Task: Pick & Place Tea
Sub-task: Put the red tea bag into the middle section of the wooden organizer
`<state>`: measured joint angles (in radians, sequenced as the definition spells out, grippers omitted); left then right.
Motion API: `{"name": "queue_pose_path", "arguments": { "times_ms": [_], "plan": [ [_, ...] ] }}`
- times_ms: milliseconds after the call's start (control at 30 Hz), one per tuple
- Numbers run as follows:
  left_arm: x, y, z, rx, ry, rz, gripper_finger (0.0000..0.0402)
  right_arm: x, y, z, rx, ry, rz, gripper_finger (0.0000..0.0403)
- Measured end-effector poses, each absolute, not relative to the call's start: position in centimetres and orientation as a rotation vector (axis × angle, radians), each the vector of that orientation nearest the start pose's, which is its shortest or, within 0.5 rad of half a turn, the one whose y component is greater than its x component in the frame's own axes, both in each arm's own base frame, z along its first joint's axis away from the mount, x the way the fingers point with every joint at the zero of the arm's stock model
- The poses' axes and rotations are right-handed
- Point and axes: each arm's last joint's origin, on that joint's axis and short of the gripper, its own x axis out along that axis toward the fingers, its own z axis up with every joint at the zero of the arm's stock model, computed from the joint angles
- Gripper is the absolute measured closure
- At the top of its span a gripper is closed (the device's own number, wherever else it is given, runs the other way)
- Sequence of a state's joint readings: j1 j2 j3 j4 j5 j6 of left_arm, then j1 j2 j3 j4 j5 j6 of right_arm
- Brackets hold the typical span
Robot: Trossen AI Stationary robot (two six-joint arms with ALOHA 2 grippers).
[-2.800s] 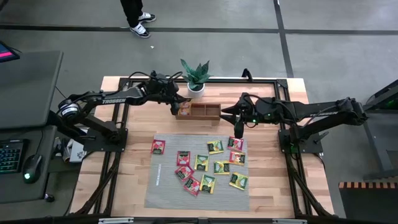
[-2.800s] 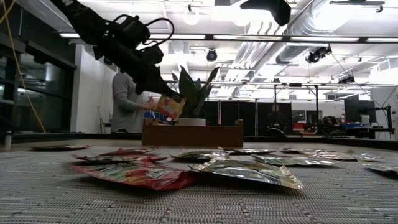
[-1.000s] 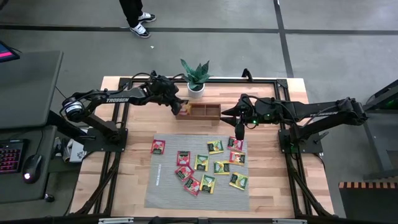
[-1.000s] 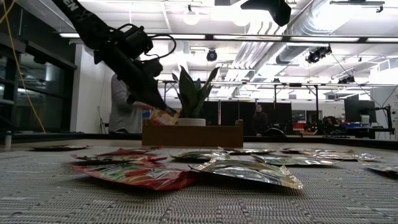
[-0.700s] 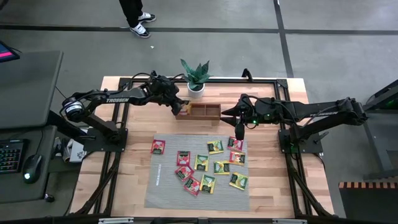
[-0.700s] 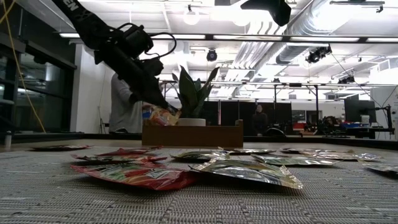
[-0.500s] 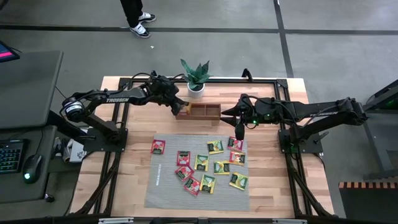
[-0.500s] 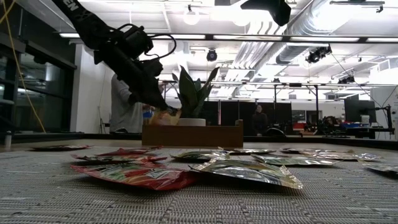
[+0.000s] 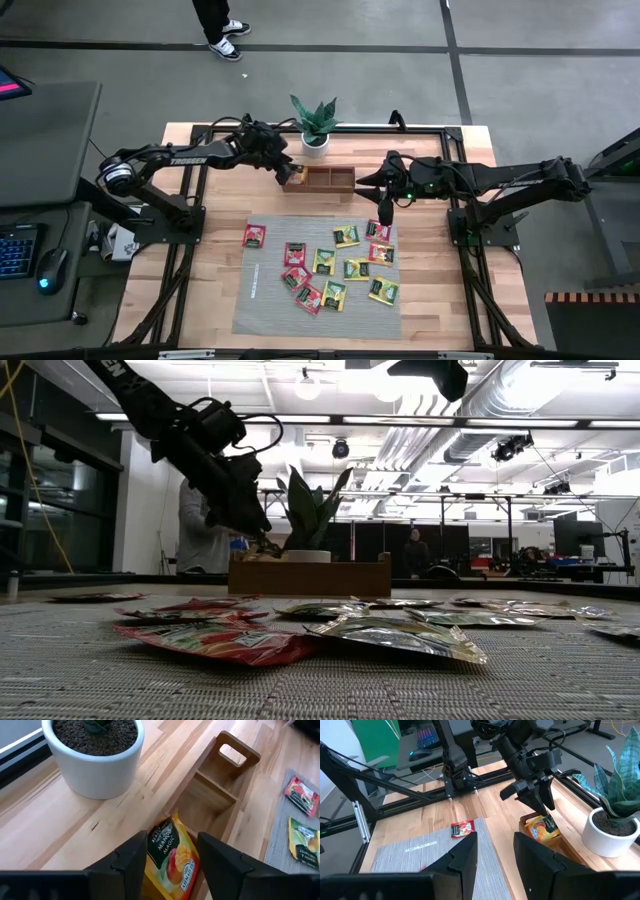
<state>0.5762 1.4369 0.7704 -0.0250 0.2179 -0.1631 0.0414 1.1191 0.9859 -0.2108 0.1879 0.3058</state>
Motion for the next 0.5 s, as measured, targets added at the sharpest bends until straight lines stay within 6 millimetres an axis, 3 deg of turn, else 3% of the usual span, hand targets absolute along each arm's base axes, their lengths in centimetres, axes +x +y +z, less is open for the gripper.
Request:
{"name": "queue_pose_path", "arguments": {
  "times_ms": [267, 500],
  "plan": [
    [24.0, 14.9, 21.7, -0.424, 0.544, 0.399, 0.0239, 24.3, 0.5, 32.7, 0.282, 0.403, -0.214, 0.0279],
    [22.9, 14.1, 24.3, -0.402, 0.453, 0.395, 0.0252, 24.5, 0.6, 30.6, 0.342, 0.404, -0.172, 0.0279]
  ]
}}
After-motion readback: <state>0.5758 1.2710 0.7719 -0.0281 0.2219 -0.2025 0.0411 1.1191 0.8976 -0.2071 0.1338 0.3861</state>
